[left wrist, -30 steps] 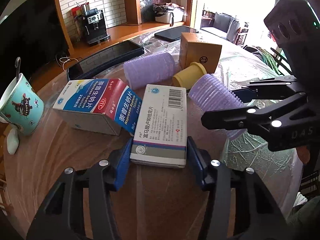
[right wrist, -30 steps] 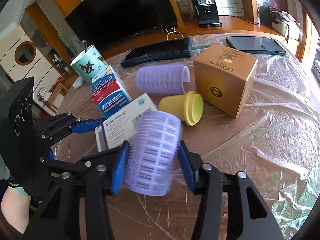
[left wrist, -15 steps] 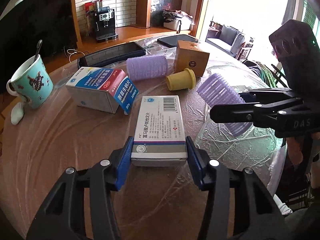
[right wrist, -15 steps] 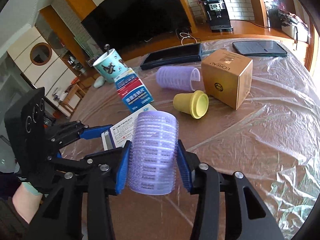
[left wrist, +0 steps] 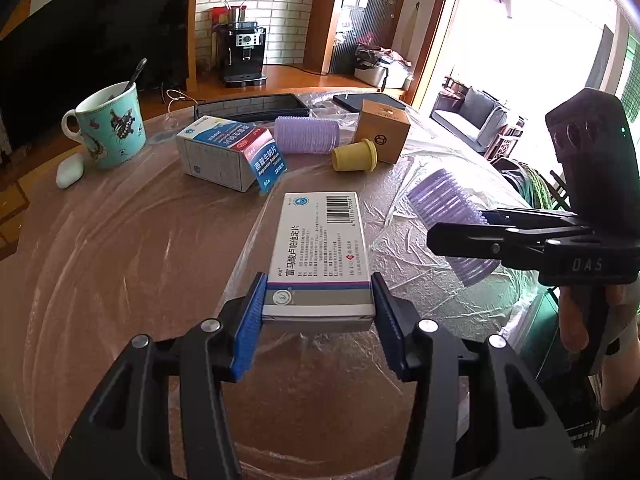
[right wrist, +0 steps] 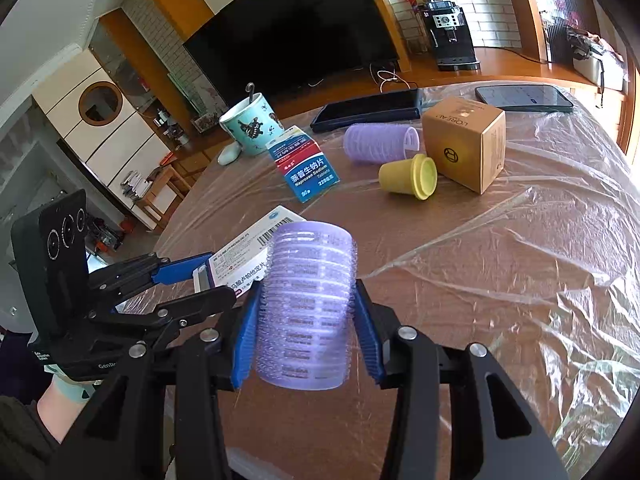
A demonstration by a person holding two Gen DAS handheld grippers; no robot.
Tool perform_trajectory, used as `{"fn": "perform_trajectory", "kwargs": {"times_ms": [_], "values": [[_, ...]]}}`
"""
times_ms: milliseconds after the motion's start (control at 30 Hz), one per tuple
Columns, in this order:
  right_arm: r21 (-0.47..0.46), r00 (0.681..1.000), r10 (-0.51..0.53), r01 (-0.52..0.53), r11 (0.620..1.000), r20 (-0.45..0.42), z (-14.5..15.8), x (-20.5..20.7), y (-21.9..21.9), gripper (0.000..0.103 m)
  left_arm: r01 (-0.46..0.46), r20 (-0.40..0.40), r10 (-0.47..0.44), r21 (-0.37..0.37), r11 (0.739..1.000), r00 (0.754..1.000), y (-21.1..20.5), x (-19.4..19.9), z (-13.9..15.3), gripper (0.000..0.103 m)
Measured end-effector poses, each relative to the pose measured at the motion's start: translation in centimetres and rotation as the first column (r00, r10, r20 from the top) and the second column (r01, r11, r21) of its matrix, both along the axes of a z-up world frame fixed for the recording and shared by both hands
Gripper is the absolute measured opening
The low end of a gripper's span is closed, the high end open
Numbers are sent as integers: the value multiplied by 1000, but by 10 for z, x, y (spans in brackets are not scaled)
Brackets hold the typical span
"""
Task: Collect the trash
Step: 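Carry the medicine box and purple roller over the black trash bin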
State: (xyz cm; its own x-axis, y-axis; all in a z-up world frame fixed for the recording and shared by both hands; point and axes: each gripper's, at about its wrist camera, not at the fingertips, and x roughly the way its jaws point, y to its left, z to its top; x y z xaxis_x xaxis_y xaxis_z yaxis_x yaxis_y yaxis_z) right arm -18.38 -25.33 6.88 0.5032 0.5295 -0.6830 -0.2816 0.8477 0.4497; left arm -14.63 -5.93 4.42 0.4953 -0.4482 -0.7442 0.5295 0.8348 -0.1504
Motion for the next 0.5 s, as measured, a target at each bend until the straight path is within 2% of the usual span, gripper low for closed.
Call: {"fn": "perform_trajectory", "kwargs": {"times_ms": [200,500], "values": [[-4,1000,23,-23,1000,10,1,-14,4,44,-64,-16,63,-29,998,998,9,-14,-2,52],[-26,996,65,-63,998,59,15,-41,11,44,-96,0,96,-63,993,995,20,-41,9,52]]}}
